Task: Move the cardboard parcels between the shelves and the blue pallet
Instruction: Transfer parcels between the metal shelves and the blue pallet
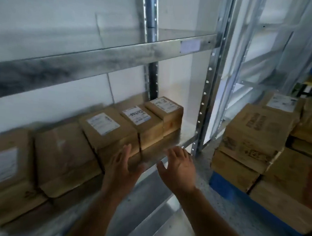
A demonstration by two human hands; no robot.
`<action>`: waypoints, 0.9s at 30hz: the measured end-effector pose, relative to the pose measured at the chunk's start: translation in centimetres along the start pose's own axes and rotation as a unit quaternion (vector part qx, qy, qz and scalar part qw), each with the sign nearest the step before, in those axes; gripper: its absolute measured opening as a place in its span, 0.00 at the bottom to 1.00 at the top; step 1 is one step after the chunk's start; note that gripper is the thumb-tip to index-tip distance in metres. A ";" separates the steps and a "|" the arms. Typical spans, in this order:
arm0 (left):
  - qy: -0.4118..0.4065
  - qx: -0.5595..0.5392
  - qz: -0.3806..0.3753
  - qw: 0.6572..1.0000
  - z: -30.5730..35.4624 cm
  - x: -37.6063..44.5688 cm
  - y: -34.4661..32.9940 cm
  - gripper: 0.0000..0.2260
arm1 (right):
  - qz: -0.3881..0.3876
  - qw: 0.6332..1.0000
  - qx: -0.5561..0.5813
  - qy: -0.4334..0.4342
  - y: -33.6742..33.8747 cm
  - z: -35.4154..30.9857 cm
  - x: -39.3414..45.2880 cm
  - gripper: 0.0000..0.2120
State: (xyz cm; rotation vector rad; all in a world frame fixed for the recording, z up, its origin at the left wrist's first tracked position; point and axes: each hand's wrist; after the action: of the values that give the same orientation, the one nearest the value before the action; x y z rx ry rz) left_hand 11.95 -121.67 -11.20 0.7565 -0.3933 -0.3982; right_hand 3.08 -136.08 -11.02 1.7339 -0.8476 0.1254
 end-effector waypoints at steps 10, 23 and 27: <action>0.072 0.091 0.152 0.982 -8.2 -4.3 11.1 0.38 | -0.059 0.986 0.087 0.132 -4.2 -14.1 0.8 0.15; 0.158 0.085 0.204 0.962 -18.7 -7.3 22.6 0.23 | -0.182 0.957 0.133 0.182 -10.5 -29.4 0.2 0.20; 0.237 0.062 0.175 0.953 -20.9 -7.1 23.6 0.30 | -0.181 0.960 0.105 0.185 -11.8 -31.8 0.3 0.18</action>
State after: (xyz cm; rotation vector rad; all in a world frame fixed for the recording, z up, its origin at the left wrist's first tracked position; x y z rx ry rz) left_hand 20.64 -90.60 -9.40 0.8581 -0.0927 0.1477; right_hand 20.83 -107.24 -9.18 1.9556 -0.2433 0.2912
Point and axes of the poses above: each hand's wrist, its own x-axis towards the middle knuckle, its own y-axis out of the back of the hand, z = x × y, and after that the axes turned 2 degrees about -x, right-handed
